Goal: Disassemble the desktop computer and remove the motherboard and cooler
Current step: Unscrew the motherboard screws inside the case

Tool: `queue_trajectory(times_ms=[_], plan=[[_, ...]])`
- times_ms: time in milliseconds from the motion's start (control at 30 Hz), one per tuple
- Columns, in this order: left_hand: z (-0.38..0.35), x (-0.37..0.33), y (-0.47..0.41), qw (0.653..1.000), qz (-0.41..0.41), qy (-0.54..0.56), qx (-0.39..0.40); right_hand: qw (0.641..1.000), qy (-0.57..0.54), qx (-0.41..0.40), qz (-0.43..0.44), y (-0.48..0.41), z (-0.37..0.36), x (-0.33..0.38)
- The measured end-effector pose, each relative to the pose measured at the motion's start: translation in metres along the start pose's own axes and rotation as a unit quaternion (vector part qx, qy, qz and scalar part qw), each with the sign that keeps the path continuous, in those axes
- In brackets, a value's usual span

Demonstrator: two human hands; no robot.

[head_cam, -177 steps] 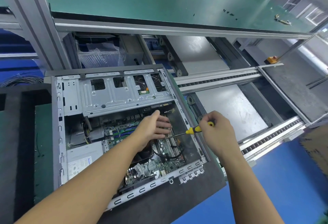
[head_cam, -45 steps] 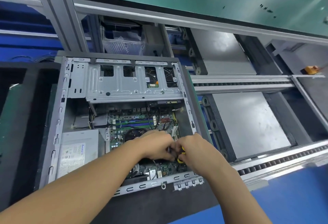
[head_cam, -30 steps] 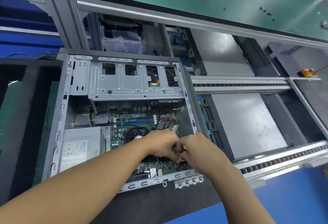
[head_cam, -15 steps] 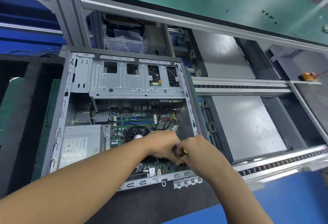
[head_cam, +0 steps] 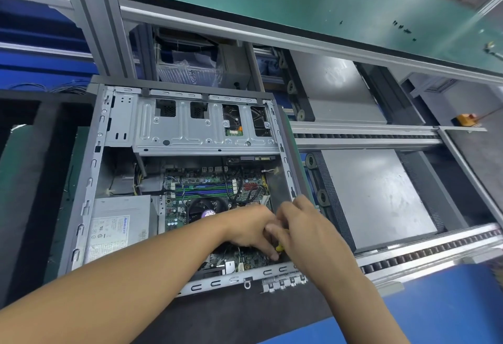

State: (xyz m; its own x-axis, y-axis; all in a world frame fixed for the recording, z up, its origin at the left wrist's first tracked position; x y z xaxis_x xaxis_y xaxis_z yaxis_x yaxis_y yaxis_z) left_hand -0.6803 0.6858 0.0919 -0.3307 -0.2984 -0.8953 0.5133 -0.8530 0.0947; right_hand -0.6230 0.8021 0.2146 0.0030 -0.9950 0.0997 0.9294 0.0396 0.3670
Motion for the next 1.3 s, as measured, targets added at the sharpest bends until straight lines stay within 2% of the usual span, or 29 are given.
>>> queue_trajectory(times_ms=[167,367,1033,1167,1300], plan=[[-0.002,0.004,-0.003,1.000,0.002,-0.008,-0.012,0.997,0.018,0.022,-0.070,-0.003,0.006,-0.002],[-0.001,0.002,-0.003,1.000,0.010,0.011,-0.006,0.997,-0.017,0.037,-0.064,-0.009,0.006,-0.002],[0.000,-0.005,0.001,0.999,-0.001,0.025,0.031,0.994,-0.034,0.095,-0.051,-0.002,0.002,0.001],[0.001,-0.004,0.000,1.000,0.003,0.009,0.025,0.991,-0.076,0.049,-0.097,0.000,0.000,0.003],[0.001,-0.004,-0.001,0.999,0.012,0.008,0.035,0.990,0.004,-0.002,-0.138,-0.001,0.001,0.007]])
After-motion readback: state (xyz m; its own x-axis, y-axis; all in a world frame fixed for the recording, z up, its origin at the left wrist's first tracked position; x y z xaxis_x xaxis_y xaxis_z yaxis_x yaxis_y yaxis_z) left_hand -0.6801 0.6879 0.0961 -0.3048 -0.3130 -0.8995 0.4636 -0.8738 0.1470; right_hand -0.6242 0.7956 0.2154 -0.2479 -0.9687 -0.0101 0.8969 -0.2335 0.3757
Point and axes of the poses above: each hand's wrist, its own y-axis away from the middle knuckle, its own z-axis out of the back of the hand, x = y × z, the point moved 1 cm from there along -y, towards the middle knuckle, and after that the axes turned 8 degrees about -z, right-handed, at the moved point
